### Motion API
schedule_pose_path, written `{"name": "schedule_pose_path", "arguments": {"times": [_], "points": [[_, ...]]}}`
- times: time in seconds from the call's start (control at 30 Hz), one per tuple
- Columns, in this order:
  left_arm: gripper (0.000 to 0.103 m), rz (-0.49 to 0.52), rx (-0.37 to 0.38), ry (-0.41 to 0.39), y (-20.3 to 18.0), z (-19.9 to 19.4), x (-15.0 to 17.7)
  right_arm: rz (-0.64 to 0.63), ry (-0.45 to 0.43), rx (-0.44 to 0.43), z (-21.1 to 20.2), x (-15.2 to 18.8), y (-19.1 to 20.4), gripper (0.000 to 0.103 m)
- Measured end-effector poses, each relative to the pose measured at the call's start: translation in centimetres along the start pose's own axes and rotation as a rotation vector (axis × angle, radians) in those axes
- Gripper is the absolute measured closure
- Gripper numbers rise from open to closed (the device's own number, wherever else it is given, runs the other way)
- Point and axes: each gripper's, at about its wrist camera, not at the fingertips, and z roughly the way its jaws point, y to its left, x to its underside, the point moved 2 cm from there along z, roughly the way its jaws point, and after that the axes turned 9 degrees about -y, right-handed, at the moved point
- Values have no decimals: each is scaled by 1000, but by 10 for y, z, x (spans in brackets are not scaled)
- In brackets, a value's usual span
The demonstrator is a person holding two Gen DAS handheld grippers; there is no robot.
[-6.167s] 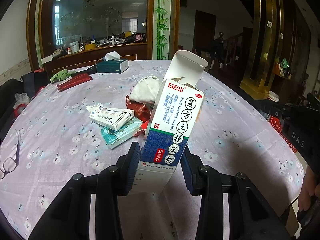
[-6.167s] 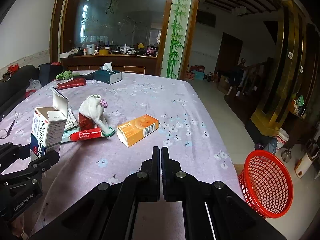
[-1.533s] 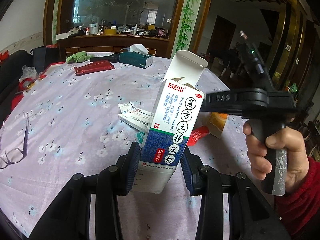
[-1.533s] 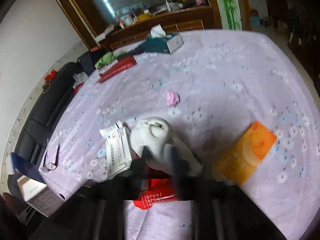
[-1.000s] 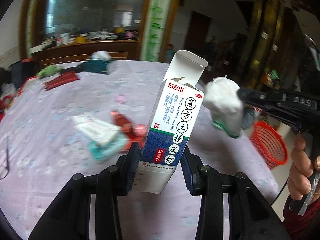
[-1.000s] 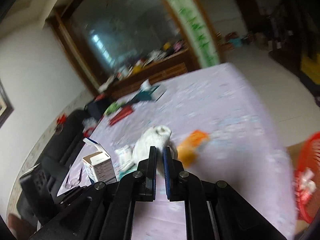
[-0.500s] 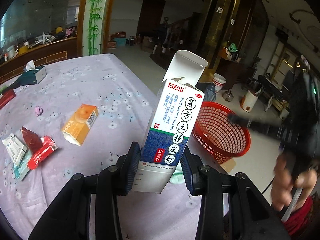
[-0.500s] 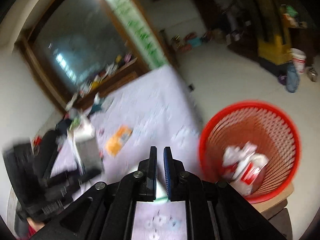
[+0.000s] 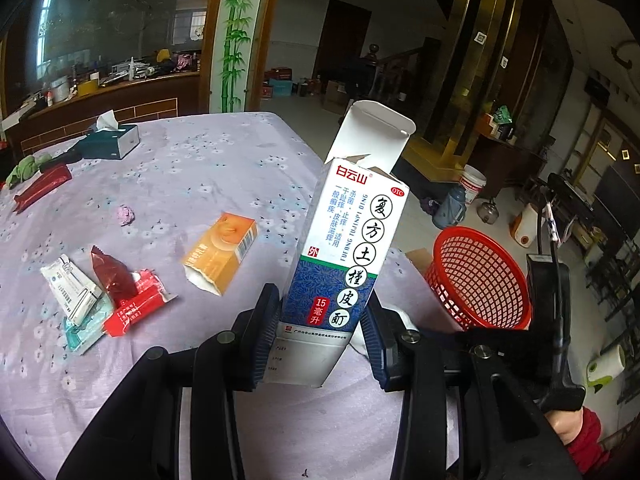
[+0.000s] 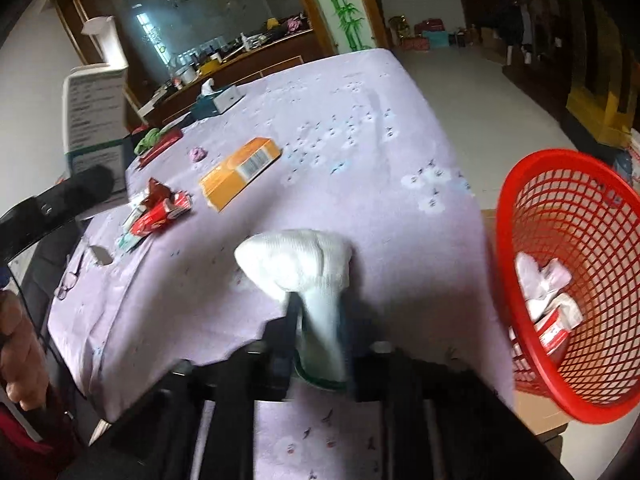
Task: Collect trash
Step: 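Carry both items to the red wastebasket and open both tools over it, then grasp the red tube with the left tool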
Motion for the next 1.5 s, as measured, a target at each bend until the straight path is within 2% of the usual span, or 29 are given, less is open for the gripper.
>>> {"name": "schedule_pose_path", "arguments": {"times": [0.13, 0.23, 0.43, 0.63, 0.67, 0.7, 0.73, 0.8, 0.9, 1.0, 1.1, 1.13, 1.3, 1.5], "points": [[64, 23, 18, 14, -13, 6, 1, 57, -93, -6, -31, -4, -15, 97], [64, 59, 47, 26, -32, 13, 1, 113, -196, 40, -68, -16, -36, 98], [64, 106, 168, 79, -84, 43, -3, 241, -376, 262, -139, -33, -92, 98], [64, 138, 282, 128, -148, 83, -6, 311, -398, 371, -154, -37, -126, 95], [62, 136, 295, 140, -157, 91, -6, 338, -395, 382, -154, -36, -134, 94], [58, 132, 306, 150, -164, 99, -7, 349, -394, 382, -155, -36, -138, 85], [49, 129, 313, 155, -169, 104, -6, 359, -395, 384, -157, -35, -141, 75], [37, 116, 312, 158, -171, 111, -8, 375, -414, 395, -166, -31, -145, 73], [36, 99, 324, 162, -166, 110, -8, 359, -430, 410, -177, -27, -141, 73], [36, 95, 300, 151, -151, 100, -5, 354, -426, 380, -174, -29, -135, 73], [35, 97, 253, 130, -127, 84, 1, 337, -412, 340, -169, -28, -122, 66], [34, 100, 231, 123, -118, 79, 4, 331, -402, 320, -164, -30, -116, 63], [34, 95, 139, 99, -68, 46, 17, 266, -316, 218, -125, -31, -71, 62], [34, 66, 35, 66, 13, 0, 27, 185, -214, 101, -81, -34, -14, 61]]}}
